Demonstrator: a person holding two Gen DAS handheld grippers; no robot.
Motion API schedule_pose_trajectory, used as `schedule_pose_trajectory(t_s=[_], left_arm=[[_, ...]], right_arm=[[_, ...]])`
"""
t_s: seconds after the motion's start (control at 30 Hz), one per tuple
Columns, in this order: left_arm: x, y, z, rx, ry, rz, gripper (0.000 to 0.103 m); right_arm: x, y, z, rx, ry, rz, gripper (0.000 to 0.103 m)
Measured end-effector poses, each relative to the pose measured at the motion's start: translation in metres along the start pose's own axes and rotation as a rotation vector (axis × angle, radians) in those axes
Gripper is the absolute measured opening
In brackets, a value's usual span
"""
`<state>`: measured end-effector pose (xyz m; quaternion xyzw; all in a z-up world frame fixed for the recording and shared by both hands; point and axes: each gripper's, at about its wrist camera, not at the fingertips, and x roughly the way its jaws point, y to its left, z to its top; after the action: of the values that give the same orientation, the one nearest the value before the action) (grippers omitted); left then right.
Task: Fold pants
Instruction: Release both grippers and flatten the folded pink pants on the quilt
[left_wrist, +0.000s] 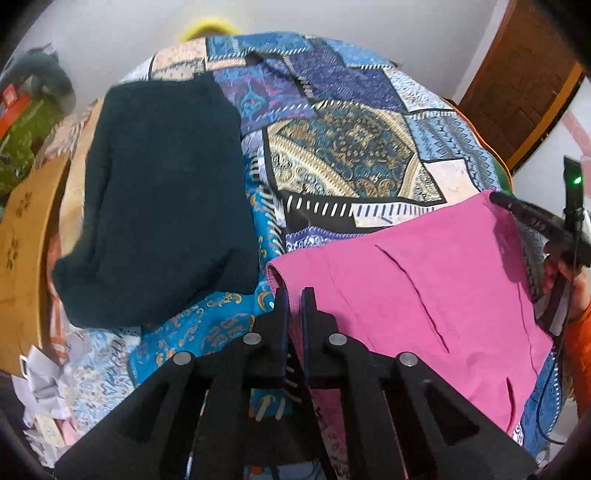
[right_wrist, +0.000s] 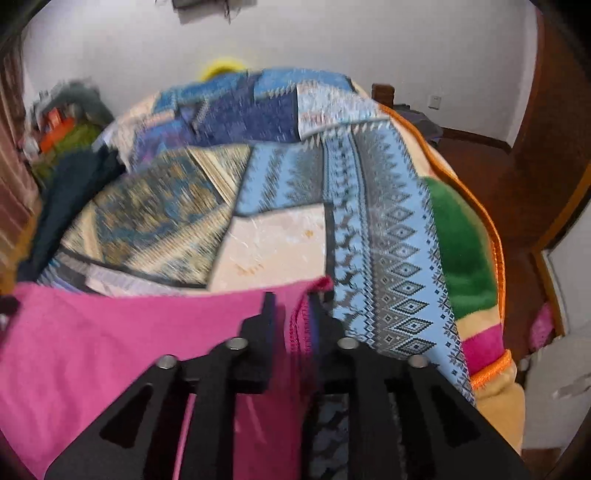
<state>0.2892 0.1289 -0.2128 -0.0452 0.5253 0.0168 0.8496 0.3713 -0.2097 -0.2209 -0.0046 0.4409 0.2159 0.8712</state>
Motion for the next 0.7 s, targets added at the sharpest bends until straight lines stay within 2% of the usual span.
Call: schedule_pose_trajectory(t_s=[0.03,0.17,0.2,0.3,0.37,0.53,0.7], left_arm=[[-0.004,-0.003,0.001,0.011,-0.012,0.010,0.007],[-0.022,-0.015,0.007,0.047,-0.055,0.013,0.017],[-0.025,-0.018,0.008,0.057,-0.062,0.007,0.019],[-0.032,-0.029,0.013,0.089,-0.083,-0.005,0.024],[-0.031,-0.036,0.015,0.101,-0.089,-0.013,0.029],[-0.020,-0.048,0.017,0.118,-0.067,-0.025,0.033],[0.001,-0.051,0.018,0.143,-0.003,-0.030,0.033]], right_arm=[[-0.008,0.001,0.002,0.017,-0.021,0.019,0.030],[-0.037,0.019,0.009,0.000,-0.071,0.096,0.030],[-0.043,0.026,0.010,-0.016,-0.076,0.112,0.033],[-0.055,0.051,0.012,-0.066,-0.086,0.162,0.048],[-0.058,0.069,0.010,-0.107,-0.084,0.205,0.049],[-0.043,0.109,-0.001,-0.182,0.004,0.293,0.049],[-0.010,0.126,-0.016,-0.169,0.124,0.344,0.050]])
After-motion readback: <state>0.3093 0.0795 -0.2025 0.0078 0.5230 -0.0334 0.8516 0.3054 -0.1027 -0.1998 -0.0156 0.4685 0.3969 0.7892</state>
